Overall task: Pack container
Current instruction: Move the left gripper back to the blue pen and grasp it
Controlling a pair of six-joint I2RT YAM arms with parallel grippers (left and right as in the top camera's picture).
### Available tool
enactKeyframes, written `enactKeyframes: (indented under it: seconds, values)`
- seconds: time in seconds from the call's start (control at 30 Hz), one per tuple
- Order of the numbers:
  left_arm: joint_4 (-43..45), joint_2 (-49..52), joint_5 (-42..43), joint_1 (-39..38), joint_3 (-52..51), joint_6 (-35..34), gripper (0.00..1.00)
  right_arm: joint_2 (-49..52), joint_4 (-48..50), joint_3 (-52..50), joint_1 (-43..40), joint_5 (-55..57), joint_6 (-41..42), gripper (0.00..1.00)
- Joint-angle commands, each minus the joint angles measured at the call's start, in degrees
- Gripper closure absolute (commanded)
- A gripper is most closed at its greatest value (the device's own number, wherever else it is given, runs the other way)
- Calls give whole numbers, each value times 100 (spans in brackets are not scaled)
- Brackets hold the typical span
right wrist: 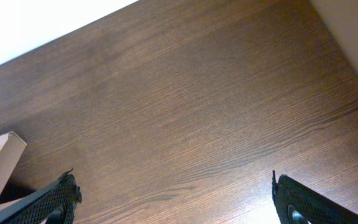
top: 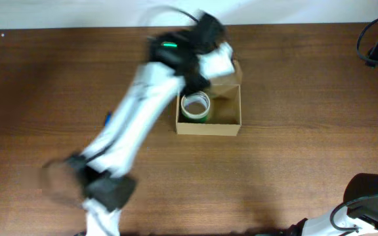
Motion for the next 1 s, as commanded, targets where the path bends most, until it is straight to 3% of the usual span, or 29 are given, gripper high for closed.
enactKeyframes:
  seconds: [0.0, 0.23, 0.5, 0.73, 0.87, 0.97]
  values:
    - [435, -1224, -186, 1064, -1117, -984, 45, 52, -4, 39, -2, -50, 70, 1]
    - [1480, -2328, 345, 2846, -3969, -2590, 40, 52, -4, 39, -2, -50, 70, 1]
    - [1939, -2205, 422, 3362, -5584, -2573, 36, 52, -4, 39, -2, -48, 70, 1]
    - [2022, -1720, 424, 3591, -5792, -2267, 36, 52, -4, 39, -2, -50, 70, 1]
    - [2122, -1331, 442, 3654, -5792, -1818, 50, 52, -4, 39, -2, -50, 70, 1]
    - [2225, -1023, 437, 3654, -5792, -1521, 51, 52, -4, 39, -2, -50, 68, 1]
